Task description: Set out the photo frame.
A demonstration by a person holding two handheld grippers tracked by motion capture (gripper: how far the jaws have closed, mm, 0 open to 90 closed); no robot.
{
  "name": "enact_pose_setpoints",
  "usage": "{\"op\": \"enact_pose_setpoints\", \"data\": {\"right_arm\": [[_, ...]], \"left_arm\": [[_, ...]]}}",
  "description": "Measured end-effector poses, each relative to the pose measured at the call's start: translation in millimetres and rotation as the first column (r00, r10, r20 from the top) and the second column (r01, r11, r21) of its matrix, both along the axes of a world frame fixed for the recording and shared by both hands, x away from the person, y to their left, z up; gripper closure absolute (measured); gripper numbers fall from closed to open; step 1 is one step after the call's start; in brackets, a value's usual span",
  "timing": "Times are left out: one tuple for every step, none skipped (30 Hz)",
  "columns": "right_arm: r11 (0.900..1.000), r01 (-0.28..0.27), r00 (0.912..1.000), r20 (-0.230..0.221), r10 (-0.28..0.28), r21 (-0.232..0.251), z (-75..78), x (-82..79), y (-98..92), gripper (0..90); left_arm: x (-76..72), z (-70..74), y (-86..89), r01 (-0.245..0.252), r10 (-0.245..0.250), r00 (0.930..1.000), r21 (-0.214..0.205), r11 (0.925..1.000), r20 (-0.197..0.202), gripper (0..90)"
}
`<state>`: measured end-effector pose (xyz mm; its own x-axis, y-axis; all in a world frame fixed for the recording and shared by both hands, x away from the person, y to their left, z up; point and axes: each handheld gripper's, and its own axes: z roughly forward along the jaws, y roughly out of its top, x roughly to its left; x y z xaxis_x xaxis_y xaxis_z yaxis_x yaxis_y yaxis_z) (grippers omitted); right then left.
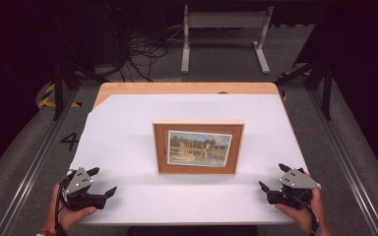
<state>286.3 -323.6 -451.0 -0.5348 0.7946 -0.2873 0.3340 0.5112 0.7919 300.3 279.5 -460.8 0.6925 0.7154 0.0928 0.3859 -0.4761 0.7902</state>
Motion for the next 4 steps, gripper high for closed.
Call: {"op": "enact_pose_setpoints", "data": {"right_arm": [[1.0000,-0.001,1.0000,0.002,0.001,-0.003,0.0,0.1,0.2,13.2],[1.0000,0.000,1.0000,0.000,0.000,-0.003,-0.1,0.2,0.3,13.2],[1.0000,0.000,1.0000,0.000,0.000,-0.003,-0.1,0.2,0.3,13.2],[1.0000,0.002,1.0000,-0.001,-0.002,-0.004,-0.2,0.2,0.5,13.2]], "left_arm": [[0.4,0.0,-0.1,0.002,-0.002,1.0000,-0.001,1.0000,0.001,11.5],[0.9,-0.3,-0.2,0.000,0.000,1.0000,-0.002,1.0000,0.000,11.4],[0.9,-0.3,-0.2,0.000,0.000,1.0000,-0.002,1.0000,0.000,11.4],[1.7,-0.6,0.0,-0.001,0.001,1.0000,-0.001,1.0000,-0.002,11.4]]}}
